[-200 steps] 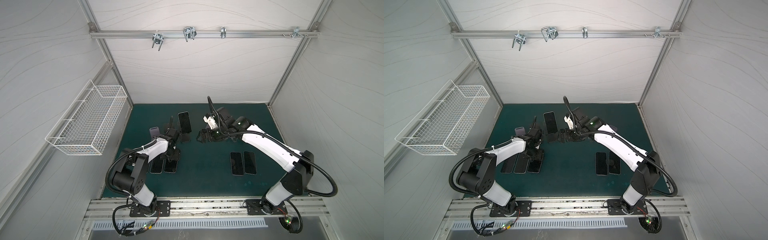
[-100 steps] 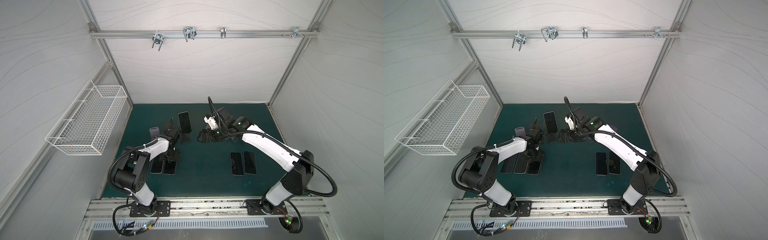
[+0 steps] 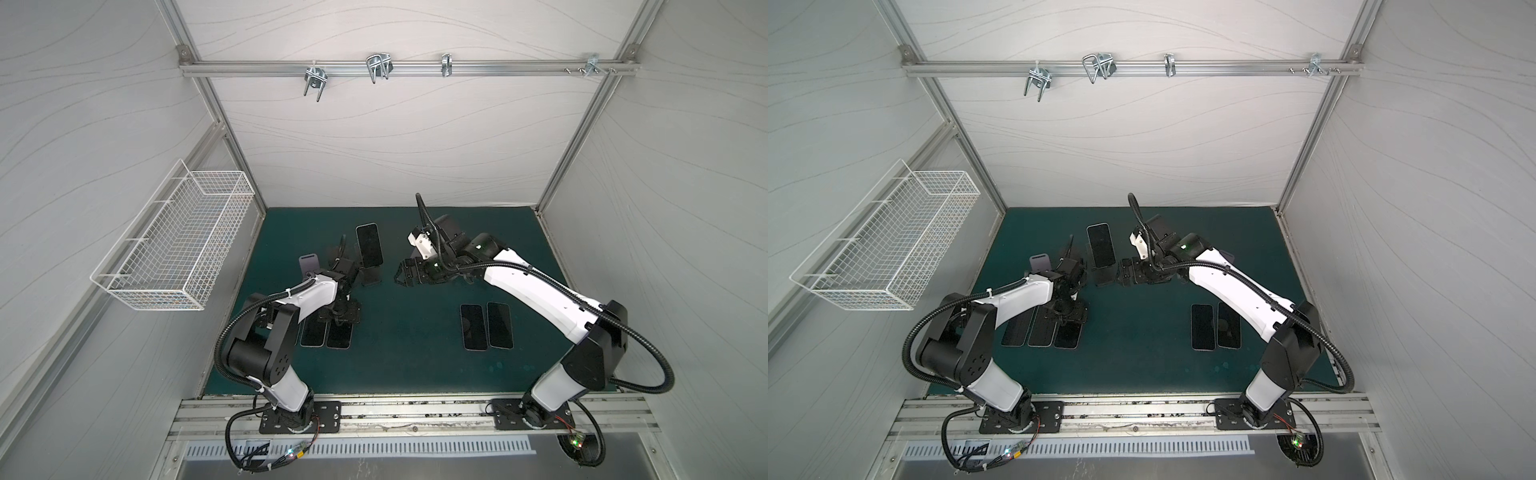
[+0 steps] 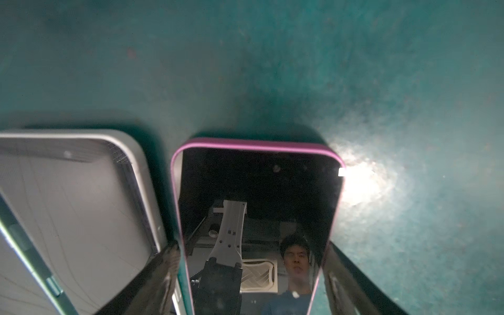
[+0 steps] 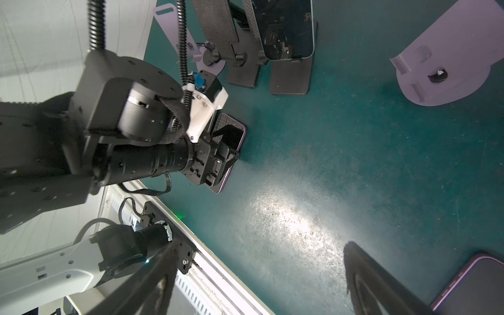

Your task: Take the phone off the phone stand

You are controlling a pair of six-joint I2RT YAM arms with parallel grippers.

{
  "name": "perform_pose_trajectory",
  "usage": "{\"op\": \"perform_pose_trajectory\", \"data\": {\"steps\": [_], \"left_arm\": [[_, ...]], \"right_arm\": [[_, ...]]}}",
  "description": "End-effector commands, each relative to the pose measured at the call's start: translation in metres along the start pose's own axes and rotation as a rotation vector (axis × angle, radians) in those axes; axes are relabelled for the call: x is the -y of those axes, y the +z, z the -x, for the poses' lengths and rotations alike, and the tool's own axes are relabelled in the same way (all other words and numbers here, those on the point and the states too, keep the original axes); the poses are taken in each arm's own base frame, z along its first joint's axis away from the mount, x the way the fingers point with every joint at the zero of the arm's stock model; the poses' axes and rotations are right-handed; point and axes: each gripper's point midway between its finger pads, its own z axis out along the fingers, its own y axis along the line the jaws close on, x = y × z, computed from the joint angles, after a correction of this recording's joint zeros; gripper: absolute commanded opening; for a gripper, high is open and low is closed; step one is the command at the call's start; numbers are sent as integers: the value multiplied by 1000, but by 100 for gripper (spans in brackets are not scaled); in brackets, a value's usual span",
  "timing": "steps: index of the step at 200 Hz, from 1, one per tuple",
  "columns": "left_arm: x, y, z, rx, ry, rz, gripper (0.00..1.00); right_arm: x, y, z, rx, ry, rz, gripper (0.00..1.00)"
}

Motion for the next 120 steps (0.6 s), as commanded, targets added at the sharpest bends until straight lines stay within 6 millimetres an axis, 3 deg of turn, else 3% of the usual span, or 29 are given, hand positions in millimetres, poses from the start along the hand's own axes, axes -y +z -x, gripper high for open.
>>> {"op": "perform_pose_trajectory", "data": {"steps": [1, 60, 120], "left_arm": [[0, -25, 12, 69, -28, -17, 82], [2, -92, 35, 290, -31, -86, 84], [5, -170, 29, 599, -25, -237, 86]], "right_arm": [[-7, -12, 1, 25, -39, -30, 95], [-36, -18, 18, 113, -267, -134, 97], [-45, -33, 77, 319, -504, -248, 99]]}}
